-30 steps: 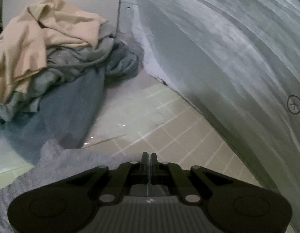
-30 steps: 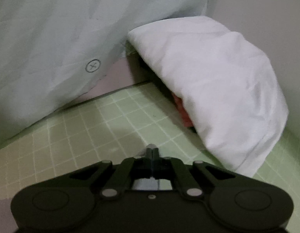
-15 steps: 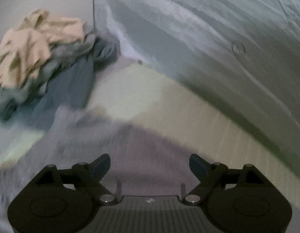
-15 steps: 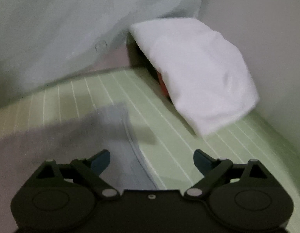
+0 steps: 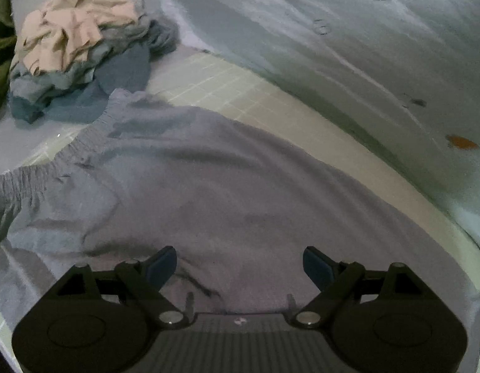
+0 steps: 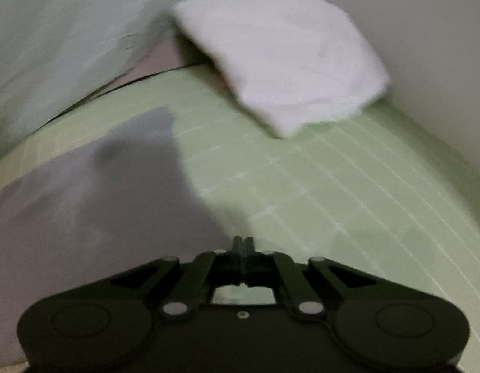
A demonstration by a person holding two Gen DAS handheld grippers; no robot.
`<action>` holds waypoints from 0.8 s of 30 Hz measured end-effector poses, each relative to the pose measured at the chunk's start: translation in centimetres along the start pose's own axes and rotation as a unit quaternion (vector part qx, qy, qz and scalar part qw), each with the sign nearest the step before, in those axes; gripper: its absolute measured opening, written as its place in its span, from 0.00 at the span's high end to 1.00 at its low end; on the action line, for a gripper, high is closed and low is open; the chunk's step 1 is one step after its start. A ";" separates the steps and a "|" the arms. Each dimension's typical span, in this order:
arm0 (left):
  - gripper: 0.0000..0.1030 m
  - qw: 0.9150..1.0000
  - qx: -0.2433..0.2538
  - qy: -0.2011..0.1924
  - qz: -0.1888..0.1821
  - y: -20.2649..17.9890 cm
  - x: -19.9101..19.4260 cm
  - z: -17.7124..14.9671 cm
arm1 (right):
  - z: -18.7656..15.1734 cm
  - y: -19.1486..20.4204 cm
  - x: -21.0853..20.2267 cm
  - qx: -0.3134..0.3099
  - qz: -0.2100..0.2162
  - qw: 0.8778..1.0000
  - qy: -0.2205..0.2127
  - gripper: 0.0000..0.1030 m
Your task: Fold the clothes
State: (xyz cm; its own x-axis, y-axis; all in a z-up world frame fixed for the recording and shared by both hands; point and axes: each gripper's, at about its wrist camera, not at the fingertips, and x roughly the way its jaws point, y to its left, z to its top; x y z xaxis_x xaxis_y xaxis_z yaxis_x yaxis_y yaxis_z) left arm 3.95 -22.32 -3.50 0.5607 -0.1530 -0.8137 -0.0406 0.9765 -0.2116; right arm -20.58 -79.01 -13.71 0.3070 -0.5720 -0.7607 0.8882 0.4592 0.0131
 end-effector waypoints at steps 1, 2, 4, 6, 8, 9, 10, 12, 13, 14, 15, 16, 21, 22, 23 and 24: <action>0.14 1.000 0.012 -0.005 -0.004 -0.1 -0.6 -0.5 | -0.1 -1.0 -0.9 0.013 0.007 1.000 -0.008 0.94; 0.14 1.000 0.020 -0.010 -0.002 0.0 -1.2 -1.1 | -0.5 -2.0 -1.8 0.023 0.015 0.999 -0.018 0.75; 0.14 0.999 0.036 -0.019 0.002 0.2 -2.3 -2.2 | -1.7 -4.0 -3.7 0.057 0.035 0.997 -0.034 0.24; 0.14 0.998 0.050 -0.025 0.004 0.4 -3.3 -3.3 | -3.9 -6.4 -5.5 0.119 0.067 0.990 -0.040 0.11; 0.14 0.999 0.047 -0.013 0.000 0.9 -3.6 -4.5 | -6.6 -8.9 -6.7 0.217 0.109 0.970 -0.021 0.02; 0.14 0.999 0.046 -0.010 0.004 1.0 -3.7 -5.1 | -8.0 -9.8 -7.2 0.256 0.123 0.959 -0.015 0.00; 0.14 0.999 0.045 -0.007 0.008 1.0 -3.7 -5.8 | -9.7 -10.6 -7.9 0.283 0.133 0.950 -0.013 0.00; 0.14 0.999 0.045 -0.001 0.016 1.2 -3.9 -7.0 | -12.1 -11.8 -9.1 0.293 0.128 0.947 -0.006 0.00; 0.14 0.999 0.046 0.000 0.019 1.2 -3.9 -7.7 | -13.4 -12.4 -9.8 0.298 0.120 0.947 -0.003 0.00; 0.14 0.999 0.045 0.002 0.022 1.3 -4.0 -8.4 | -14.3 -12.8 -10.7 0.308 0.116 0.944 -0.005 0.00; 0.14 0.999 0.042 0.005 0.024 1.5 -4.1 -9.0 | -15.3 -13.3 -11.6 0.319 0.112 0.941 -0.006 0.00; 0.14 0.999 0.038 0.007 0.026 1.6 -4.2 -9.6 | -16.2 -13.7 -12.4 0.329 0.109 0.938 -0.007 0.00; 0.14 0.999 0.003 0.035 0.027 3.1 -3.7 -11.9 | -18.7 -14.4 -13.9 0.320 0.129 0.938 0.022 0.00; 0.14 0.999 -0.004 0.041 0.027 3.4 -3.6 -12.2 | -18.9 -14.3 -14.0 0.316 0.132 0.939 0.026 0.00; 0.14 0.999 -0.010 0.045 0.025 3.6 -3.4 -12.3 | -19.2 -14.1 -14.1 0.313 0.135 0.940 0.031 0.00; 0.14 0.998 -0.015 0.048 0.024 3.8 -3.3 -12.4 | -19.3 -13.9 -14.2 0.311 0.142 0.939 0.037 0.00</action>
State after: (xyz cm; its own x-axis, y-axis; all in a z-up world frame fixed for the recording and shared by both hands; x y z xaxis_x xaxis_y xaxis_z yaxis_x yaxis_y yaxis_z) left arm -8.30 -19.99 -8.35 0.4761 -0.1214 -0.8710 -0.0909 0.9783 -0.1861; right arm -43.84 -64.14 -15.64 0.5568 -0.4282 -0.7117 0.8093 0.0867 0.5810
